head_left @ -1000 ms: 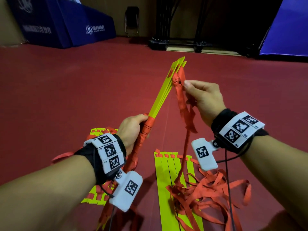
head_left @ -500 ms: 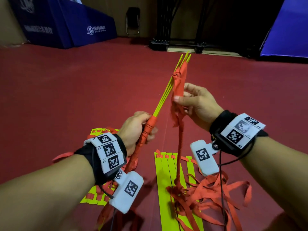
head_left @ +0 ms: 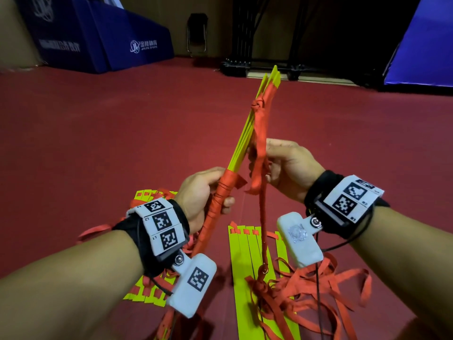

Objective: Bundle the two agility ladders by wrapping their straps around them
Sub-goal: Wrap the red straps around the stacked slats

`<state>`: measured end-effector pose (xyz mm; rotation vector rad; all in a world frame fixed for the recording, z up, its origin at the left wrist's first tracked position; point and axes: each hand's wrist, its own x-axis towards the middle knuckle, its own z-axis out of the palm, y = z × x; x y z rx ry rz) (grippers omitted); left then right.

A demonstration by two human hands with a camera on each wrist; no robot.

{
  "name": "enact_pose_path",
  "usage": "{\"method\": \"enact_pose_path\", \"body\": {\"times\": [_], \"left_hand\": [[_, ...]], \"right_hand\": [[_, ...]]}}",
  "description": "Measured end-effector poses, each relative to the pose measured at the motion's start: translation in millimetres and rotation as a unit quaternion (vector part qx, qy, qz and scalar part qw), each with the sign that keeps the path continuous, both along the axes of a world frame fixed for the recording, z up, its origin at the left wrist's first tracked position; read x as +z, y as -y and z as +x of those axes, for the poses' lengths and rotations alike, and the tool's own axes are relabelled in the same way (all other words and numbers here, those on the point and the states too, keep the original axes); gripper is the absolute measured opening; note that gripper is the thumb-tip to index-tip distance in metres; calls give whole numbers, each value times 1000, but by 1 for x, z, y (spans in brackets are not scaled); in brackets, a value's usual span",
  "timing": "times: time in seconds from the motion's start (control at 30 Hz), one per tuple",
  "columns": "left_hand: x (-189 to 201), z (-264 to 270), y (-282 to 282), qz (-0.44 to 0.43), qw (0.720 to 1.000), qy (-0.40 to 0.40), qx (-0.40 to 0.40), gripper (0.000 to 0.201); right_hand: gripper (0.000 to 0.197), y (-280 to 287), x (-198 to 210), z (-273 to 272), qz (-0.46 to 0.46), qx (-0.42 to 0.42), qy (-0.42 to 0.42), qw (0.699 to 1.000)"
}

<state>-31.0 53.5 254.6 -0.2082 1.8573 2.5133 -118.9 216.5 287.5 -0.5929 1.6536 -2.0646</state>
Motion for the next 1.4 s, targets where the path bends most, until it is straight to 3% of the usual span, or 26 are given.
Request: {"method": "enact_pose_path", "body": {"times": [0.1, 0.2, 0.3, 0.47, 0.57, 0.63, 0.67, 0.77, 0.87, 0.93, 1.03, 1.2, 1.27, 1.4], "left_hand": [[-1, -3, 3, 17, 1000, 10, 15, 29], [-2, -4, 3, 33, 999, 12, 17, 43], [1, -3, 3, 35, 999, 3, -4, 23], [4, -1, 4, 55, 998, 1, -42, 43], [4, 0, 5, 63, 996, 6, -59, 59], [5, 1, 5, 65, 995, 4, -75, 60], [7, 2, 5, 66, 995, 1, -77, 57], [9, 1, 3, 88, 994, 0, -59, 19], [2, -4, 0, 72, 997, 12, 0, 20], [-1, -4, 0, 68, 997, 11, 20, 41], [0, -1, -2, 88, 996, -7, -27, 72], [1, 3, -12, 5, 997, -31, 64, 46], [1, 0, -12, -6, 994, -25, 106, 45], [6, -4, -5, -6, 985, -6, 170, 37]], "right_hand": [[21, 3, -1, 1, 0, 3, 14, 1000], [16, 5, -3, 3, 29, -4, -3, 1000], [10, 7, -5, 8, 52, 27, -3, 998], [33, 15, -12, 12, 36, 56, 8, 998], [17, 17, -7, 19, 87, 51, -71, 992], [43, 17, -8, 20, 112, 34, -108, 987], [46, 17, -7, 21, 110, 29, -119, 986], [31, 19, -4, 29, 115, 25, -150, 982], [13, 24, -8, 32, 136, 7, -173, 975], [20, 28, -15, 29, 172, -24, -192, 966], [29, 31, -21, 25, 223, -81, -218, 946], [24, 32, -21, 26, 266, -120, -247, 924], [20, 34, -24, 27, 265, -129, -252, 922], [10, 36, -27, 31, 229, -95, -210, 946]]}}
